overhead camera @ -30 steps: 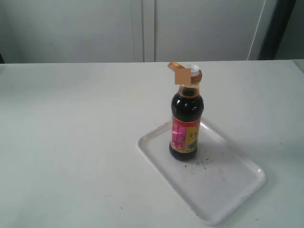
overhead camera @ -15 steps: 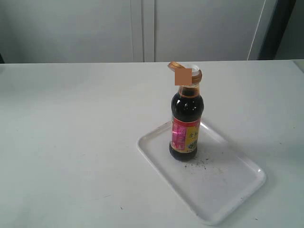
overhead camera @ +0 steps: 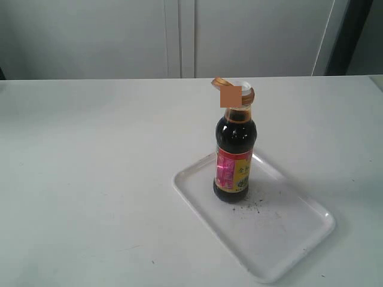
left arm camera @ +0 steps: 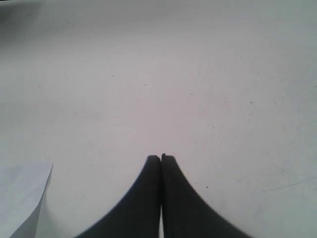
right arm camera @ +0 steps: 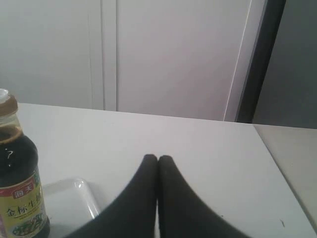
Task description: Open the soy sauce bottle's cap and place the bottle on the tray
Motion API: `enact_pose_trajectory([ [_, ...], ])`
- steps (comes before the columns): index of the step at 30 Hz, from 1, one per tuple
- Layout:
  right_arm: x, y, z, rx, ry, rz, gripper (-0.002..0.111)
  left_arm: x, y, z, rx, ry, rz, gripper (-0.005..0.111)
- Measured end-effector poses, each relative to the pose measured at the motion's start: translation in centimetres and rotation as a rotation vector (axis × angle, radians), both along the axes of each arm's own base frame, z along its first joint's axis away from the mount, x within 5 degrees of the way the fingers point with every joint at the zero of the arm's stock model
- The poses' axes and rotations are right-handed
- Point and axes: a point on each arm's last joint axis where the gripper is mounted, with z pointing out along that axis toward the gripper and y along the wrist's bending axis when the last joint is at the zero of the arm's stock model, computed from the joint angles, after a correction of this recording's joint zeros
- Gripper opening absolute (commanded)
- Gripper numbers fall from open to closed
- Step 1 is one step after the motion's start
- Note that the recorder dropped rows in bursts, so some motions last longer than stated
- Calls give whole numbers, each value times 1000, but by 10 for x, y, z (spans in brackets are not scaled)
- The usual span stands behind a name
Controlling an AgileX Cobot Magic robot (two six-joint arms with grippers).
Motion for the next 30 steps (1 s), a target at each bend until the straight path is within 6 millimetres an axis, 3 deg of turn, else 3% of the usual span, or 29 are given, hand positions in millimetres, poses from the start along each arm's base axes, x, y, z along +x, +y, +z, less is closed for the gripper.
enact_pose_trajectory([
  [26, -7, -2, 3, 34, -39, -20, 0, 0, 0, 0, 0, 0, 0, 0],
  [30, -12, -3, -6, 45, -40, -30, 0, 0, 0, 0, 0, 0, 0, 0],
])
